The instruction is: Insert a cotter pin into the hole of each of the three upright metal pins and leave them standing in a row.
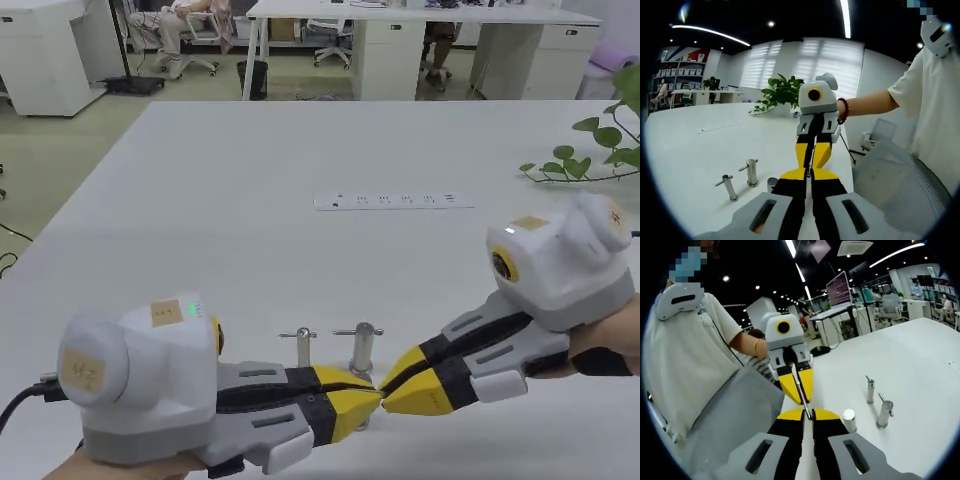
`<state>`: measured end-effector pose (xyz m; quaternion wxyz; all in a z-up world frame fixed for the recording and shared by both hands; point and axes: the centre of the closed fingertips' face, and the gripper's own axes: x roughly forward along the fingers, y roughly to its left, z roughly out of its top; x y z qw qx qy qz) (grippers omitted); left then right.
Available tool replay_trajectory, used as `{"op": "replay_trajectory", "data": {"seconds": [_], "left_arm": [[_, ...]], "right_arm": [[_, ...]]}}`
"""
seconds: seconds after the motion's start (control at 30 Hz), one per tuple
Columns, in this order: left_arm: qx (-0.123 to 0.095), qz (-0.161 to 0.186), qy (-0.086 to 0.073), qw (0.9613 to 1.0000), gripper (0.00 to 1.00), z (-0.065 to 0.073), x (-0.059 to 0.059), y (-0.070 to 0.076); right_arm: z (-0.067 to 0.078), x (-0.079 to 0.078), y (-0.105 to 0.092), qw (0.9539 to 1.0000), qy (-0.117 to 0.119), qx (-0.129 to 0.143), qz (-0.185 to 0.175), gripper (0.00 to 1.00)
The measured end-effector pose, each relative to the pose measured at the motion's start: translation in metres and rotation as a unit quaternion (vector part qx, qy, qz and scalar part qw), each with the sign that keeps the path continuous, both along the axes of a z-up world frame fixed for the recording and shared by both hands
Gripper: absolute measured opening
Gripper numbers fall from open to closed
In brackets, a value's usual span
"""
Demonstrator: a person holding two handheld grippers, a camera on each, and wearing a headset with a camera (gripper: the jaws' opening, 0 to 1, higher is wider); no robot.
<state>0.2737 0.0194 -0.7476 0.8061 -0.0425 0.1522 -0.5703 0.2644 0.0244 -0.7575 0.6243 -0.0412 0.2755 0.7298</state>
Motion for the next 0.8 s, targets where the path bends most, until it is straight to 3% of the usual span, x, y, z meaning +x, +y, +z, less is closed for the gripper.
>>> {"op": "replay_trajectory", "data": {"seconds": [0.23,0.47,0.63,0.8], "left_arm": [[-0.003,0.0,0.0,1.0,0.01,-0.001,0.0,-0.001],[0.008,0.021,-0.007,0.9997,0.06,-0.003,0.008,0.003],[0.025,0.041,-0.017,0.9987,0.08,-0.007,0.014,0.008],[0.046,0.053,-0.024,0.9972,0.17,-0.015,0.017,0.01]], "right_arm": [[-0.002,-0.001,-0.001,0.9992,-0.034,-0.014,0.019,0.04],[-0.004,0.003,-0.001,0.9972,-0.063,-0.031,0.025,0.03],[-0.005,0.01,-0.004,0.9957,-0.077,-0.045,0.024,0.03],[-0.008,0.017,-0.01,0.994,-0.09,-0.059,0.016,0.03]]}}
